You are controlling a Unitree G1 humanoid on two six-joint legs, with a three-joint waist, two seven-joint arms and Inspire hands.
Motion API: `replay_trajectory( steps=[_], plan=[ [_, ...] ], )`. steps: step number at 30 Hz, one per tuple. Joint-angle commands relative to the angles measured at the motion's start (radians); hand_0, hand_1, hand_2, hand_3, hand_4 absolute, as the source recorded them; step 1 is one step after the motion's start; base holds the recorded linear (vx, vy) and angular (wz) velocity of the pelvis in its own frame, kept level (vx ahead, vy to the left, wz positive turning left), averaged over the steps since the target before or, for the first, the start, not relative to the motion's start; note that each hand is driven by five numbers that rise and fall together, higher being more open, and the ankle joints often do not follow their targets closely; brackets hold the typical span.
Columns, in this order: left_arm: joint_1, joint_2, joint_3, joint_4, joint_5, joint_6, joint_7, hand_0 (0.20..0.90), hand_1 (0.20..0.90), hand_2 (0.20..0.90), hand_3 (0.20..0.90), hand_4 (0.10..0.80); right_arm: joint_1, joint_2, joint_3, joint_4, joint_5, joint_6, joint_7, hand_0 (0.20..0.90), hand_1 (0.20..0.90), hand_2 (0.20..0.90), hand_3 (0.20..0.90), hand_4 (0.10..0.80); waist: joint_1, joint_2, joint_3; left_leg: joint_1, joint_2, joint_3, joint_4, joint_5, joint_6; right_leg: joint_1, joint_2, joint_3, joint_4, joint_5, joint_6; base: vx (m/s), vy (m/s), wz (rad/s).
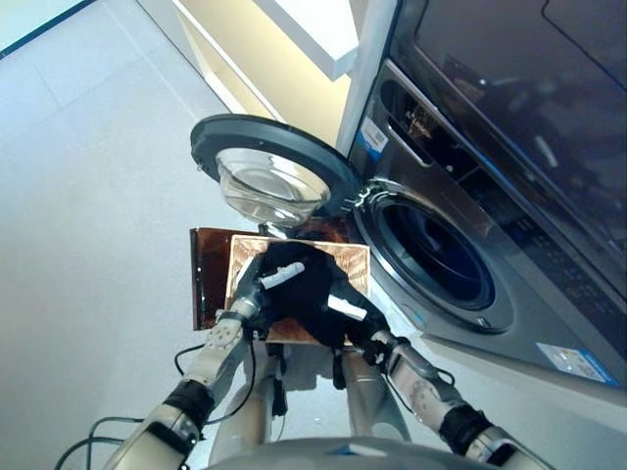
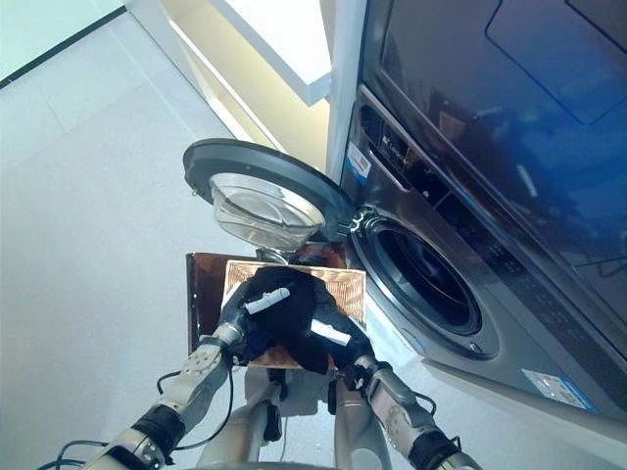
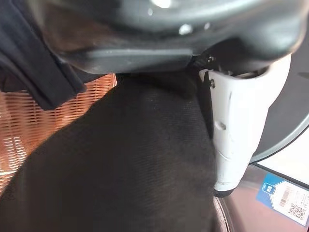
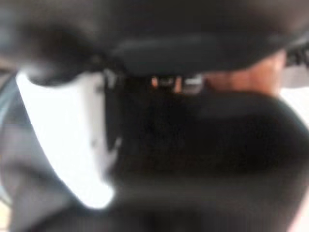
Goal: Pick up the clothes and place them into the washing machine
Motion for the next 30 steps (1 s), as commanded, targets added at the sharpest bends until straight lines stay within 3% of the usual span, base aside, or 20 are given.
replay_trajectory(
  steps=[1,19,21,26,30],
  plan=[
    [-0.046,-0.045,-0.039,-0.056,0.048,-0.084,-0.025,0.200,0.200,0.200,0.200,0.300,-0.008,0.050,0.042,-0.119,-0.009,-0.026,0.054,0.200,0.200,0.200,0.200,0.300,0.011,-0.016,-0.046,-0.050,-0.015,-0.029,0.053,-0.058,-0.051,0.066,0.022,-0.018,-0.086,-0.023,0.001,0.000,0.000,0.00],
    [-0.051,-0.045,-0.039,-0.062,0.051,-0.087,-0.017,0.203,0.203,0.203,0.203,0.302,-0.002,0.061,0.028,-0.129,0.029,-0.032,0.055,0.200,0.200,0.200,0.200,0.300,0.008,-0.021,-0.050,-0.069,-0.021,-0.021,0.051,-0.042,-0.044,0.050,0.018,-0.014,-0.088,-0.008,-0.003,-0.008,0.000,0.00],
    [-0.050,-0.043,-0.040,-0.060,0.058,-0.085,-0.015,0.900,0.900,0.900,0.900,0.800,0.006,0.062,0.022,-0.130,0.046,-0.032,0.059,0.200,0.200,0.200,0.200,0.300,0.010,-0.016,-0.048,-0.052,-0.017,-0.025,0.051,-0.062,-0.048,0.065,0.022,-0.014,-0.085,-0.026,0.002,0.039,0.005,-0.02],
    [-0.048,-0.041,-0.030,-0.056,0.061,-0.087,-0.011,0.900,0.900,0.900,0.900,0.800,0.010,0.062,0.002,-0.128,0.062,-0.035,0.064,0.200,0.200,0.200,0.200,0.300,0.007,-0.019,-0.053,-0.070,-0.020,-0.018,0.052,-0.043,-0.044,0.049,0.018,-0.014,-0.087,-0.009,-0.002,-0.004,0.004,0.00],
    [-0.032,-0.036,0.005,-0.047,0.053,-0.090,-0.001,0.900,0.900,0.900,0.900,0.800,0.034,0.055,-0.044,-0.124,0.101,-0.035,0.075,0.200,0.200,0.200,0.200,0.300,0.007,-0.017,-0.054,-0.054,-0.017,-0.022,0.054,-0.064,-0.049,0.065,0.022,-0.013,-0.085,-0.028,0.003,0.039,0.003,-0.01]
  ],
)
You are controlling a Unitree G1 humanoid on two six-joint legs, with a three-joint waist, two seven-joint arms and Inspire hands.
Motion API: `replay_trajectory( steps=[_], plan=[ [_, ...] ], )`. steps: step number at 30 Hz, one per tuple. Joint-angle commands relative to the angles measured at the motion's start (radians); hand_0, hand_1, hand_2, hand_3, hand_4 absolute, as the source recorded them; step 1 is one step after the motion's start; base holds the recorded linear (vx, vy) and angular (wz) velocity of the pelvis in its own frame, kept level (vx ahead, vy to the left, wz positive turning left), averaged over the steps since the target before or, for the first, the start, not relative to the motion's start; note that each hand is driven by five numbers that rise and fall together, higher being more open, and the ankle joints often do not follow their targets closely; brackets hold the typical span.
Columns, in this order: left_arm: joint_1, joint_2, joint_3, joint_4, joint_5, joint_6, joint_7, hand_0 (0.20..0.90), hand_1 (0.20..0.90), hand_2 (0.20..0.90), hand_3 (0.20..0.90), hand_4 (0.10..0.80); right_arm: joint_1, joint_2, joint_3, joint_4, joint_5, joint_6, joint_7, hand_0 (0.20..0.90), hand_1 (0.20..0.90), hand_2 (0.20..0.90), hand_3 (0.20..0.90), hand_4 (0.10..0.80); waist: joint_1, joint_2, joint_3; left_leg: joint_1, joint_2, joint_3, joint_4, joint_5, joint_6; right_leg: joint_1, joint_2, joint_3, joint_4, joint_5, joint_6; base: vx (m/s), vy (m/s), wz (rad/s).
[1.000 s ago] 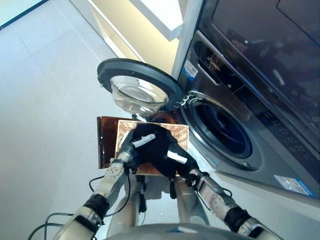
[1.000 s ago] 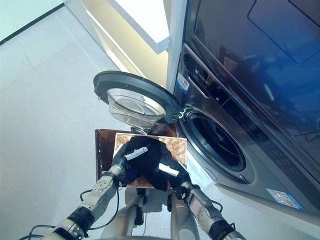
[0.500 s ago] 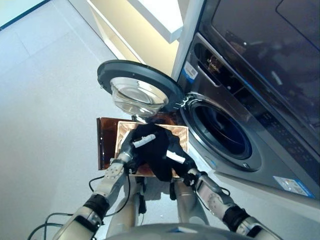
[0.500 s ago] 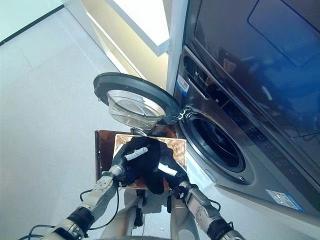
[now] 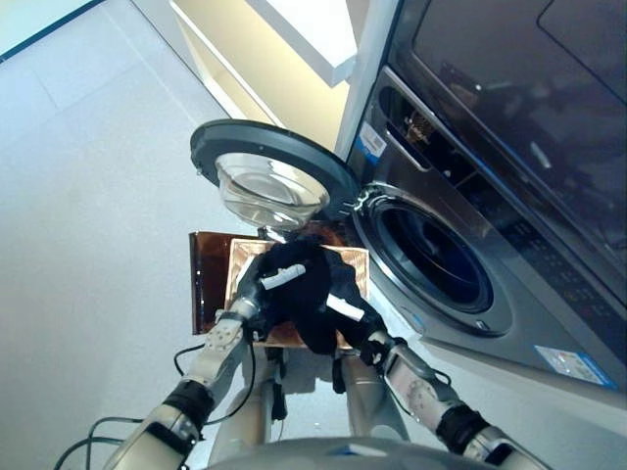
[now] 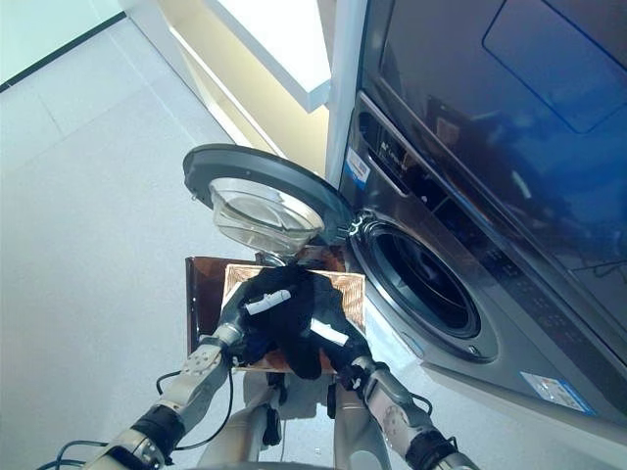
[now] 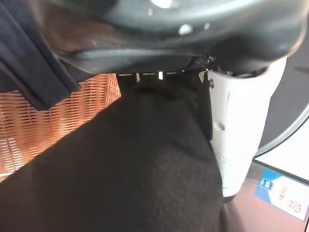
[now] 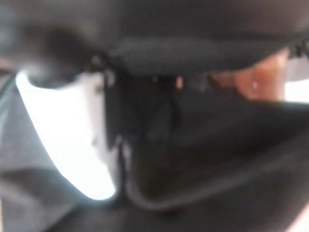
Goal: Pick up the clothes and place them into the washing machine
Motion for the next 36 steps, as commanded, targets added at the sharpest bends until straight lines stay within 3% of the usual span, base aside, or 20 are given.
replay_trajectory(
  steps=[1,13,29,36],
  plan=[
    [-0.032,-0.037,0.005,-0.047,0.027,-0.090,-0.002,0.900,0.900,0.900,0.900,0.800,0.031,0.053,-0.031,-0.121,0.064,-0.045,0.076,0.200,0.200,0.200,0.200,0.300,0.003,-0.018,-0.035,-0.052,-0.019,-0.025,0.056,-0.059,-0.045,0.070,0.020,-0.016,-0.085,-0.026,0.007,0.076,0.009,-0.02],
    [0.006,-0.022,0.098,-0.023,-0.017,-0.110,0.010,0.900,0.900,0.900,0.900,0.800,0.125,0.084,-0.267,-0.056,0.226,-0.073,0.082,0.200,0.200,0.200,0.200,0.300,-0.013,-0.021,-0.041,-0.051,-0.017,-0.023,0.059,-0.065,-0.046,0.070,0.020,-0.016,-0.083,-0.028,0.007,0.000,0.000,0.00],
    [0.019,-0.020,0.150,-0.030,-0.060,-0.134,0.019,0.900,0.900,0.900,0.900,0.800,0.166,0.126,-0.426,0.003,0.325,-0.104,0.078,0.200,0.200,0.200,0.200,0.300,-0.029,-0.027,-0.042,-0.070,-0.019,-0.014,0.066,-0.050,-0.041,0.054,0.018,-0.014,-0.081,-0.012,0.002,-0.011,0.001,0.00],
    [0.029,-0.017,0.160,-0.037,-0.059,-0.140,0.031,0.900,0.900,0.900,0.900,0.800,0.142,0.146,-0.531,0.042,0.329,-0.177,0.019,0.200,0.200,0.200,0.200,0.300,-0.033,-0.023,-0.038,-0.074,-0.019,-0.012,0.068,-0.051,-0.039,0.048,0.019,-0.015,-0.078,-0.014,0.002,0.000,0.000,0.00]
  ],
)
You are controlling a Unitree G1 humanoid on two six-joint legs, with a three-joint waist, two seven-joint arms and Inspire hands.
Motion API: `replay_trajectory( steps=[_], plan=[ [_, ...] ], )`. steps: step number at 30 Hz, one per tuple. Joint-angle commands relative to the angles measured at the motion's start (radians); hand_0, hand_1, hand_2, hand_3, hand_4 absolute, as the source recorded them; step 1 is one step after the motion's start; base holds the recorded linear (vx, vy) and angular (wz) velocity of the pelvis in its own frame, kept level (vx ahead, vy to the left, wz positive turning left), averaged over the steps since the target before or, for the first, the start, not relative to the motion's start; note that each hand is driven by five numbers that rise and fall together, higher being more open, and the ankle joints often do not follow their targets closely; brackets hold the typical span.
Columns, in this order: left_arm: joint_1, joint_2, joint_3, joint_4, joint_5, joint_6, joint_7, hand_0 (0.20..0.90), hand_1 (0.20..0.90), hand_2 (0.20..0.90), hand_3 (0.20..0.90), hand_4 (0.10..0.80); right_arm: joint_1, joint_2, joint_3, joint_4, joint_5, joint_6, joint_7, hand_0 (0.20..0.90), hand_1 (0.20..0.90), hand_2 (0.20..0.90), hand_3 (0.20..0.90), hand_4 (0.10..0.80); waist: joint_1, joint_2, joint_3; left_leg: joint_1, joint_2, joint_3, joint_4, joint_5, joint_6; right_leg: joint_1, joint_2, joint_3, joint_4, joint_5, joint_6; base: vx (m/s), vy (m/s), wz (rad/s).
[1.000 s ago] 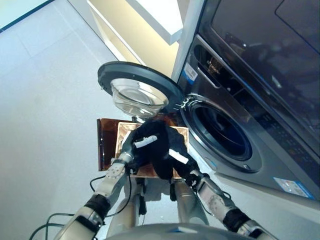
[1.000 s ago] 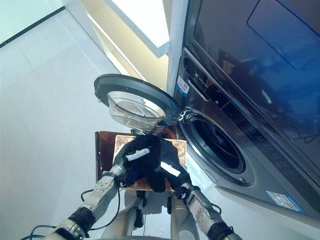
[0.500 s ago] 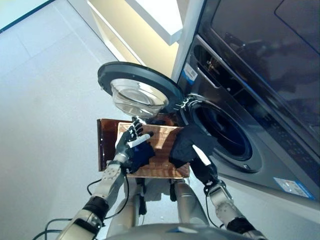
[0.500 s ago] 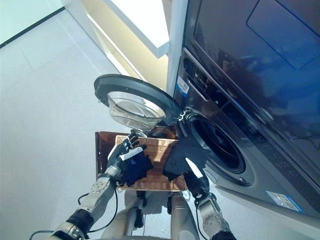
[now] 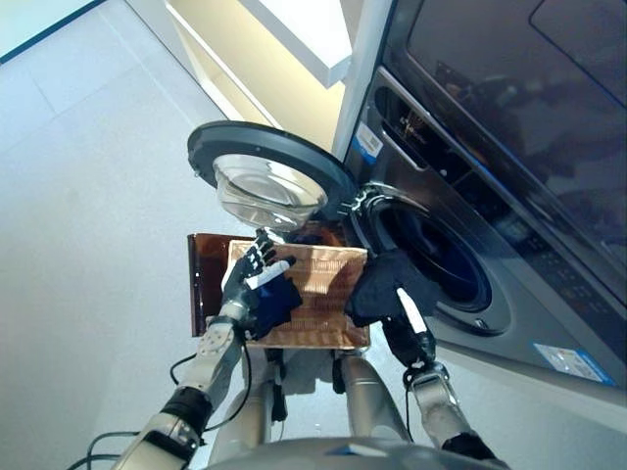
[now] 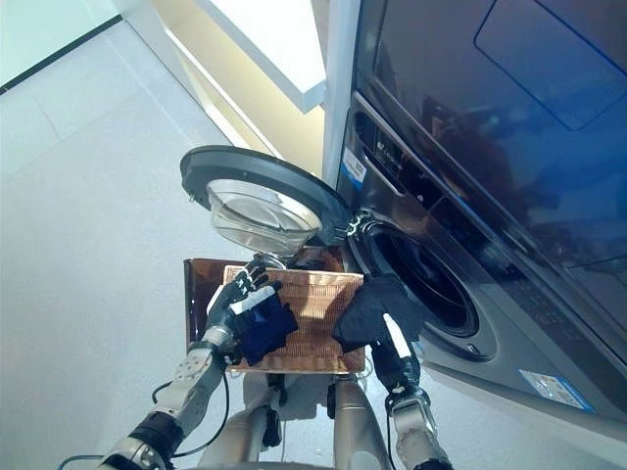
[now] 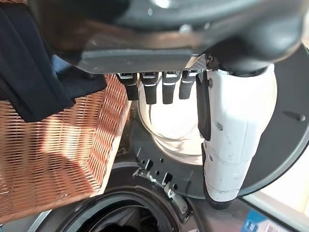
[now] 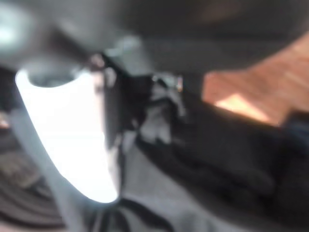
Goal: Pick up the clothes and place them into the washing machine
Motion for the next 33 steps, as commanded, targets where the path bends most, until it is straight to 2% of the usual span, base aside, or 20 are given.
replay_trajectory(
  steps=[1,4,10,13,16,23,29,31,33],
  plan=[
    [-0.018,0.008,0.036,-0.041,0.004,-0.117,0.008,0.900,0.900,0.900,0.900,0.800,0.002,-0.012,-0.059,-0.069,-0.014,-0.126,-0.013,0.200,0.200,0.200,0.200,0.300,-0.011,-0.020,-0.032,-0.073,-0.017,-0.017,0.071,-0.051,-0.043,0.055,0.016,-0.025,-0.082,-0.013,0.000,0.000,0.000,0.00],
    [-0.014,0.009,0.034,-0.040,0.005,-0.118,0.012,0.900,0.900,0.900,0.900,0.800,-0.027,-0.010,-0.072,-0.062,-0.025,-0.144,-0.043,0.200,0.200,0.200,0.200,0.300,-0.008,-0.018,-0.030,-0.075,-0.017,-0.018,0.071,-0.051,-0.041,0.053,0.015,-0.025,-0.082,-0.013,0.000,-0.002,-0.001,0.02],
    [0.014,0.018,0.045,-0.065,0.007,-0.122,0.013,0.900,0.900,0.900,0.900,0.800,-0.209,-0.020,-0.142,0.035,-0.034,-0.217,-0.156,0.200,0.200,0.200,0.200,0.300,0.022,-0.003,-0.026,-0.092,-0.020,-0.027,0.076,-0.050,-0.037,0.037,0.011,-0.031,-0.074,-0.016,-0.001,-0.012,-0.003,0.10],
    [0.034,0.024,0.055,-0.080,0.005,-0.122,0.004,0.900,0.900,0.900,0.900,0.800,-0.252,-0.033,-0.169,0.059,-0.026,-0.231,-0.175,0.200,0.200,0.200,0.200,0.300,0.031,0.002,-0.023,-0.096,-0.021,-0.031,0.075,-0.049,-0.037,0.029,0.010,-0.034,-0.071,-0.017,-0.002,-0.014,-0.006,0.09],
    [0.068,0.037,0.072,-0.098,0.008,-0.124,-0.012,0.900,0.900,0.900,0.900,0.800,-0.319,-0.066,-0.197,0.100,-0.025,-0.251,-0.202,0.200,0.200,0.200,0.200,0.300,0.047,0.006,-0.020,-0.107,-0.022,-0.034,0.074,-0.046,-0.035,0.019,0.009,-0.038,-0.071,-0.016,-0.003,-0.019,-0.007,0.05],
    [0.151,0.083,0.116,-0.155,0.031,-0.120,-0.063,0.900,0.900,0.900,0.900,0.800,-0.474,-0.205,-0.235,0.174,-0.082,-0.265,-0.258,0.200,0.200,0.200,0.200,0.300,0.083,0.017,-0.004,-0.137,-0.024,-0.043,0.073,-0.034,-0.035,-0.014,0.002,-0.047,-0.064,-0.013,-0.004,-0.024,-0.017,0.08],
    [0.161,0.099,0.104,-0.200,0.022,-0.118,-0.080,0.900,0.900,0.900,0.900,0.800,-0.601,-0.291,-0.255,0.247,-0.063,-0.285,-0.304,0.200,0.200,0.200,0.200,0.300,0.105,0.030,0.009,-0.161,-0.025,-0.051,0.074,-0.025,-0.036,-0.046,-0.002,-0.052,-0.046,-0.016,-0.007,-0.026,-0.014,0.07],
    [0.156,0.115,0.089,-0.239,0.013,-0.117,-0.083,0.900,0.900,0.900,0.900,0.800,-0.691,-0.346,-0.288,0.316,-0.031,-0.309,-0.363,0.200,0.200,0.200,0.200,0.300,0.117,0.041,0.018,-0.176,-0.026,-0.053,0.068,-0.017,-0.039,-0.065,-0.005,-0.060,-0.038,-0.018,-0.007,-0.041,-0.017,0.11],
    [0.154,0.120,0.081,-0.264,0.009,-0.116,-0.081,0.900,0.900,0.900,0.900,0.800,-0.727,-0.365,-0.295,0.355,-0.025,-0.311,-0.391,0.200,0.200,0.200,0.200,0.300,0.123,0.047,0.020,-0.182,-0.026,-0.057,0.065,-0.012,-0.040,-0.072,-0.006,-0.063,-0.035,-0.021,-0.007,-0.018,-0.019,0.10]
  ],
)
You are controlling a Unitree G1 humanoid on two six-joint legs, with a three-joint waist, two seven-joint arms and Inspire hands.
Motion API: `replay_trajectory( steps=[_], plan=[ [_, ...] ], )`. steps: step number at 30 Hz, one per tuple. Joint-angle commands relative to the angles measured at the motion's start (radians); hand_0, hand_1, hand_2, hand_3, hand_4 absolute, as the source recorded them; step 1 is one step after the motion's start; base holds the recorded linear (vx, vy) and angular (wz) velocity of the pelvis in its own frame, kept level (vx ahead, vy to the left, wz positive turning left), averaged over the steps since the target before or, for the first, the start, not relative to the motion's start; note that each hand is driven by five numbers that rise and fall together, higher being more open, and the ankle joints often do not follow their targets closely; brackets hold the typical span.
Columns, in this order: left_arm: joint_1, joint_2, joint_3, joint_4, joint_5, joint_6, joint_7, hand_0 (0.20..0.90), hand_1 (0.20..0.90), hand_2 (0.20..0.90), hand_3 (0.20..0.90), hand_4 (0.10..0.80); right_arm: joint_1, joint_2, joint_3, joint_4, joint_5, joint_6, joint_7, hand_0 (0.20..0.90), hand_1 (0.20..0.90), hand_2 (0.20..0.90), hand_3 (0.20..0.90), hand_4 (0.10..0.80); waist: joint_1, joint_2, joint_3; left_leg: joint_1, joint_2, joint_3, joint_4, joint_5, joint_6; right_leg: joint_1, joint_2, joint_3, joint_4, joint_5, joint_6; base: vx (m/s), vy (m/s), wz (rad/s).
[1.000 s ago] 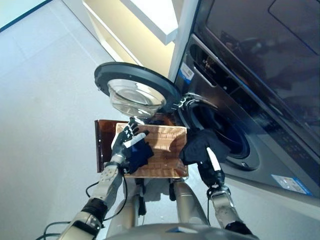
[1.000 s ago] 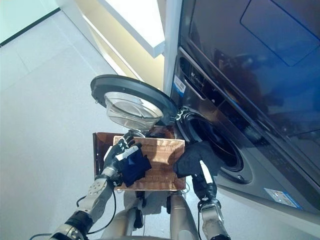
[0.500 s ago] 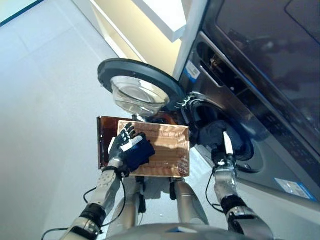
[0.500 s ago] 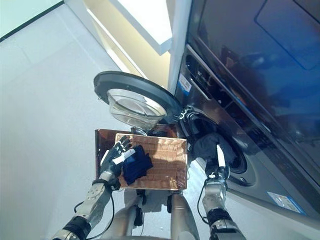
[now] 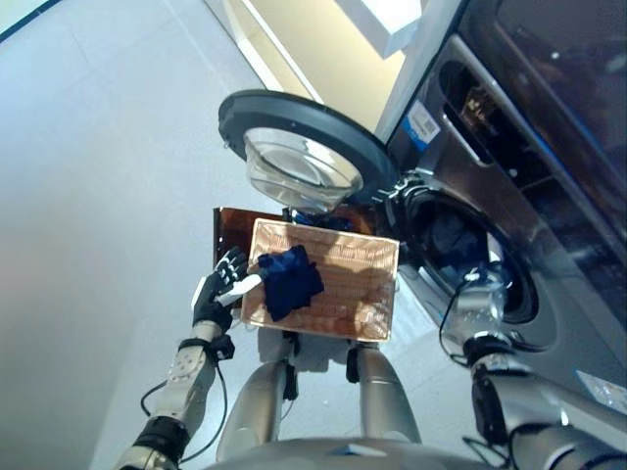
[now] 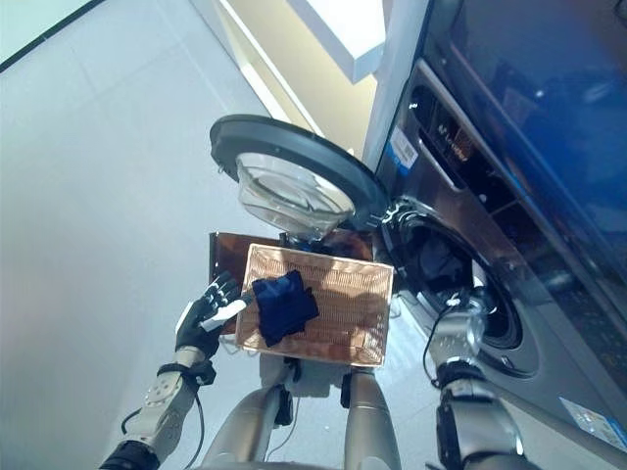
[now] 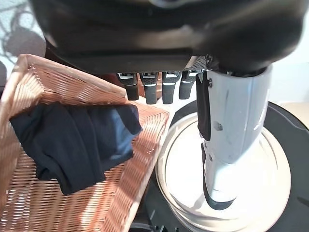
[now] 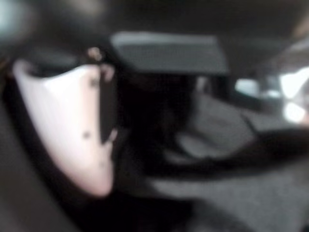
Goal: Pick up the clothes and place them into the washing machine
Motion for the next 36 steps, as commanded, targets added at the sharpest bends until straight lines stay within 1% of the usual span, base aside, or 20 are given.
replay_trajectory(
  steps=[1,3,4,6,7,10,11,16,24,30,36],
  plan=[
    [0.002,0.045,-0.002,-0.126,0.008,-0.076,-0.015,0.900,0.900,0.900,0.900,0.800,-0.087,-0.132,-0.026,-0.019,0.009,-0.149,-0.027,0.200,0.200,0.200,0.200,0.300,0.016,-0.013,-0.039,-0.060,-0.024,-0.016,0.043,-0.028,-0.044,0.025,0.014,-0.016,-0.051,-0.017,-0.003,-0.009,-0.020,0.10],
    [0.007,0.059,-0.001,-0.168,-0.001,-0.079,-0.006,0.900,0.900,0.900,0.900,0.800,-0.137,-0.168,-0.039,0.010,0.014,-0.159,-0.073,0.200,0.200,0.200,0.200,0.300,0.021,-0.004,-0.035,-0.072,-0.024,-0.021,0.041,-0.022,-0.045,0.008,0.012,-0.022,-0.041,-0.020,-0.005,-0.013,-0.012,0.07],
    [0.007,0.059,-0.001,-0.169,-0.001,-0.078,-0.006,0.900,0.900,0.900,0.900,0.800,-0.138,-0.168,-0.039,0.010,0.014,-0.159,-0.073,0.200,0.200,0.200,0.200,0.300,0.021,-0.004,-0.035,-0.073,-0.024,-0.021,0.041,-0.022,-0.045,0.008,0.012,-0.022,-0.041,-0.020,-0.005,0.000,0.000,0.00],
    [0.011,0.074,0.003,-0.207,-0.010,-0.087,0.000,0.900,0.900,0.900,0.900,0.800,-0.180,-0.204,-0.045,0.026,0.006,-0.170,-0.110,0.200,0.200,0.200,0.200,0.300,0.028,0.005,-0.028,-0.092,-0.025,-0.026,0.040,-0.018,-0.046,-0.012,0.009,-0.025,-0.034,-0.019,-0.005,-0.025,-0.009,0.03],
    [0.011,0.073,0.004,-0.208,-0.010,-0.086,0.000,0.900,0.900,0.900,0.900,0.800,-0.182,-0.204,-0.044,0.026,0.005,-0.170,-0.111,0.200,0.200,0.200,0.200,0.300,0.027,0.005,-0.029,-0.095,-0.025,-0.026,0.041,-0.018,-0.046,-0.015,0.009,-0.025,-0.033,-0.019,-0.005,0.000,0.000,0.00],
    [0.012,0.085,0.000,-0.244,-0.013,-0.093,0.002,0.900,0.900,0.900,0.900,0.800,-0.232,-0.246,-0.041,0.035,-0.014,-0.178,-0.145,0.200,0.200,0.200,0.200,0.300,0.035,0.017,-0.020,-0.110,-0.025,-0.024,0.038,-0.012,-0.046,-0.034,0.006,-0.025,-0.031,-0.017,-0.005,0.000,0.000,0.00],
    [0.012,0.091,-0.006,-0.257,-0.020,-0.098,0.003,0.900,0.900,0.900,0.900,0.800,-0.253,-0.262,-0.049,0.034,-0.012,-0.193,-0.163,0.200,0.200,0.200,0.200,0.300,0.036,0.022,-0.016,-0.116,-0.024,-0.027,0.035,-0.009,-0.047,-0.045,0.004,-0.024,-0.025,-0.018,-0.005,0.000,0.000,0.00],
    [0.014,0.095,-0.018,-0.268,-0.034,-0.104,0.009,0.900,0.900,0.900,0.900,0.800,-0.281,-0.281,-0.089,0.023,0.015,-0.236,-0.202,0.200,0.200,0.200,0.200,0.300,0.035,0.034,-0.021,-0.123,-0.026,-0.028,0.029,-0.008,-0.048,-0.058,0.000,-0.026,-0.013,-0.023,-0.004,0.015,0.007,0.01],
    [0.018,0.098,-0.025,-0.267,-0.036,-0.108,0.029,0.900,0.900,0.900,0.900,0.800,-0.291,-0.311,-0.128,0.064,0.016,-0.270,-0.276,0.200,0.200,0.200,0.200,0.300,0.029,0.039,-0.037,-0.131,-0.028,-0.033,0.027,-0.013,-0.050,-0.066,0.001,-0.023,-0.010,-0.031,-0.004,0.027,0.013,0.01],
    [0.024,0.104,-0.023,-0.263,-0.038,-0.111,0.038,0.900,0.900,0.900,0.900,0.800,-0.304,-0.327,-0.117,0.112,-0.021,-0.263,-0.330,0.200,0.200,0.200,0.200,0.300,0.028,0.038,-0.042,-0.133,-0.028,-0.030,0.027,-0.015,-0.051,-0.065,0.002,-0.023,-0.015,-0.030,-0.004,0.002,0.003,-0.01],
    [0.027,0.105,-0.029,-0.272,-0.047,-0.113,0.040,0.900,0.900,0.900,0.900,0.800,-0.317,-0.301,-0.114,0.119,-0.001,-0.266,-0.334,0.200,0.200,0.200,0.200,0.300,0.026,0.036,-0.041,-0.132,-0.026,-0.024,0.024,-0.019,-0.048,-0.064,0.003,-0.020,-0.026,-0.024,-0.003,0.011,0.019,-0.05]
  ],
)
